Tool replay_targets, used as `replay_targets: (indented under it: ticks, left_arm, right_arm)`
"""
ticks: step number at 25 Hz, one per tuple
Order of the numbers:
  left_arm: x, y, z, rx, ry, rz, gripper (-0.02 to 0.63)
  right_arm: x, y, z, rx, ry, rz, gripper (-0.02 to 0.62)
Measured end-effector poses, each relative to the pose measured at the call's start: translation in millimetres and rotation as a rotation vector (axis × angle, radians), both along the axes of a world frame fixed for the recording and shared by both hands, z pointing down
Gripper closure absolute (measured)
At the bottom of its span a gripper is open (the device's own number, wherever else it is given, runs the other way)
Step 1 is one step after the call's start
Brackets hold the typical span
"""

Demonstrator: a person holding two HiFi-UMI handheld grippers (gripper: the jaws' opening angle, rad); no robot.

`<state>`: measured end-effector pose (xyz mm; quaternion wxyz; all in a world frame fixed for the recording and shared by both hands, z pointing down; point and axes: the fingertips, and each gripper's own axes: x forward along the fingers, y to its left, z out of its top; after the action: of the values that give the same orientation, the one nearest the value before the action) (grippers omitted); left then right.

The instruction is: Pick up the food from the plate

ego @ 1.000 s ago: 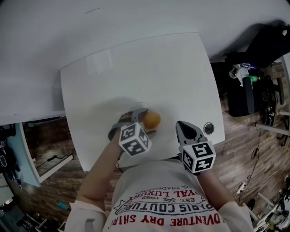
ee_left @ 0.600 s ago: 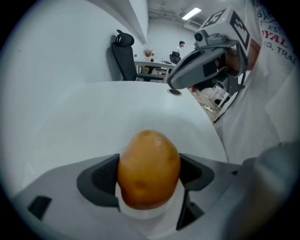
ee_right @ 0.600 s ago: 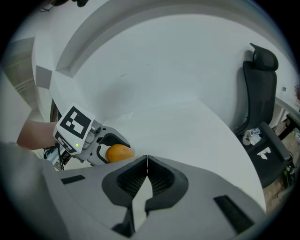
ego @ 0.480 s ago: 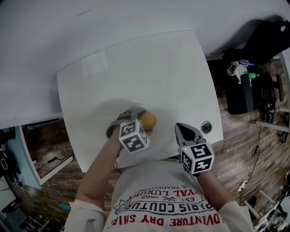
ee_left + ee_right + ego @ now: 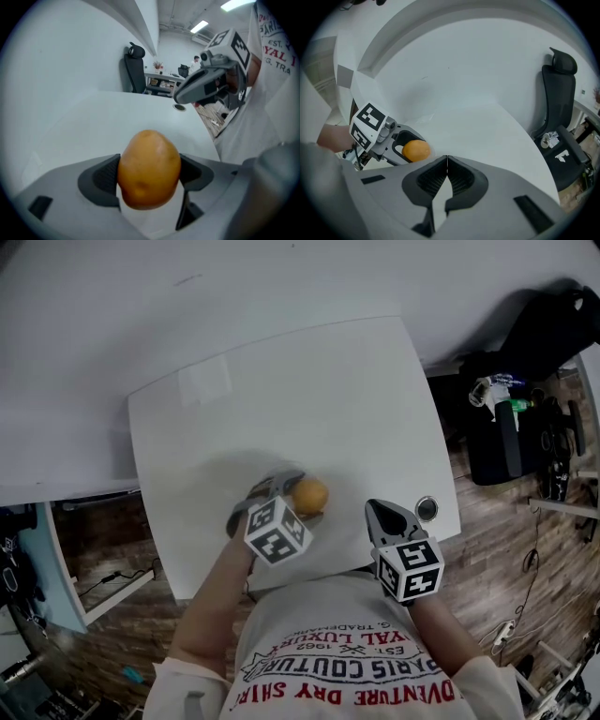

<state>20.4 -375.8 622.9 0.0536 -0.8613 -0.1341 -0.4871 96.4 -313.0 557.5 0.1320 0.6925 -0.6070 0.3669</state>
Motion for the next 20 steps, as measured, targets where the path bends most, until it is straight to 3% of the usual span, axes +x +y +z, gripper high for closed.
replay_targets:
  ticks: [9,20]
  left_arm:
    - [-12.8,-36.5,-87.7,0.015,0.323,-0.355,0.233]
    - [-49.3,-88.1,-210.3,0.070,0.714,-0.675,0.233]
  right_arm:
    - [-6.9,-29.4,-46.1,0.116,0.044,-0.011,0.581]
    - [-21.5,-79.0,-130.6,0.352,0.119,-0.073,0.583]
